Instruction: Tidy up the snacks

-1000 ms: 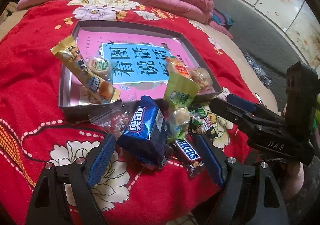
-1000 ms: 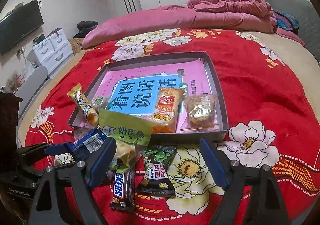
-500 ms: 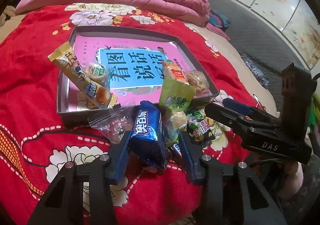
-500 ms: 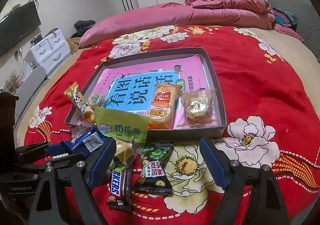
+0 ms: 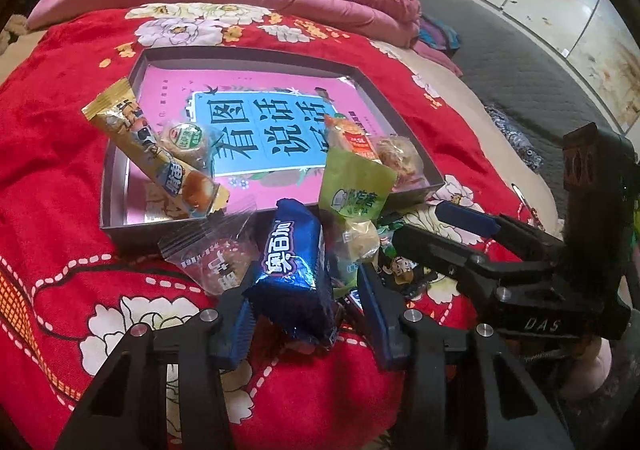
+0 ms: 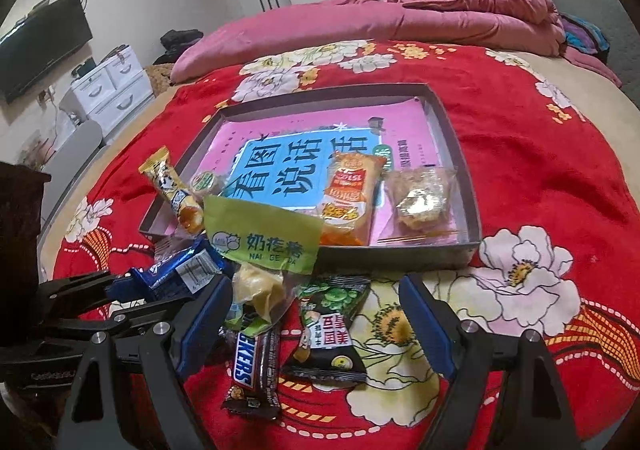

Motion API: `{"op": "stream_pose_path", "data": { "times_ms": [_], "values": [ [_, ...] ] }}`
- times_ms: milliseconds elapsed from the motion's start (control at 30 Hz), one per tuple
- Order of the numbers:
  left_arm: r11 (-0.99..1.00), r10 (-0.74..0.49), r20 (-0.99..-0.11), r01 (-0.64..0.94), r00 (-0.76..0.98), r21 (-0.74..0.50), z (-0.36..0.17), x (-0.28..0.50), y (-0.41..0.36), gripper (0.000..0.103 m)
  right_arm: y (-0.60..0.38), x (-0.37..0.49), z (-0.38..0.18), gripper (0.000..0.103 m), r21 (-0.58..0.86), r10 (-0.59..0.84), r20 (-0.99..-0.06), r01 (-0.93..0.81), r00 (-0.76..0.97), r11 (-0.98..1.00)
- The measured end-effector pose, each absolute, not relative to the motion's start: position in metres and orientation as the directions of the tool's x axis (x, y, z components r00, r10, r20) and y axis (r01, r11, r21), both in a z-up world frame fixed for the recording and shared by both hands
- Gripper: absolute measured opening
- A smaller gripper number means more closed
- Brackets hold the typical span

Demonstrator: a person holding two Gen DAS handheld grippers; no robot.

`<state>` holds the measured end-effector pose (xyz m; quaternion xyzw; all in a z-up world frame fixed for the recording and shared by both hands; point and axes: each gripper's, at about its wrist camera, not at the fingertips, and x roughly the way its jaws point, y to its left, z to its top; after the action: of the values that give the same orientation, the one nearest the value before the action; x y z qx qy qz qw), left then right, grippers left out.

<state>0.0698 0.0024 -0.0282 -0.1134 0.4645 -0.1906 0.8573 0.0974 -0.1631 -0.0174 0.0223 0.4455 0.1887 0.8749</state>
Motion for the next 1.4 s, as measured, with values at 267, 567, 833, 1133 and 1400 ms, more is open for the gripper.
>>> {"op": "stream_pose_path", "data": {
  "times_ms": [267, 567, 833, 1133, 1400],
  "values": [
    [0.899, -0.437, -0.762, 0.2, 0.477, -0.39, -0.035, 0.078, 0.005, 0.028, -0.148, 0.1, -0.026, 0.085, 0.178, 0.365, -0.796, -0.389, 0.483, 0.904],
    [0.889, -0.452, -0.758, 0.169, 0.47, -0.425, -0.034, 0.079, 0.015, 0.024, -0.13, 0.113, -0.038, 0.082, 0.156, 0.362, -0.816, -0.432, 0.451, 0.888],
    [0.884, -0.458, -0.758, 0.154, 0.464, -0.441, -0.037, 0.081, 0.019, 0.024, -0.114, 0.12, -0.049, 0.068, 0.157, 0.381, -0.826, -0.48, 0.415, 0.863],
    [0.879, -0.468, -0.753, 0.156, 0.462, -0.45, -0.038, 0.081, 0.019, 0.023, -0.108, 0.111, -0.049, 0.045, 0.126, 0.388, -0.816, -0.525, 0.427, 0.842],
    [0.879, -0.471, -0.75, 0.174, 0.465, -0.444, -0.035, 0.079, 0.016, 0.023, -0.123, 0.101, -0.04, 0.039, 0.158, 0.411, -0.791, -0.499, 0.452, 0.852]
  ]
}}
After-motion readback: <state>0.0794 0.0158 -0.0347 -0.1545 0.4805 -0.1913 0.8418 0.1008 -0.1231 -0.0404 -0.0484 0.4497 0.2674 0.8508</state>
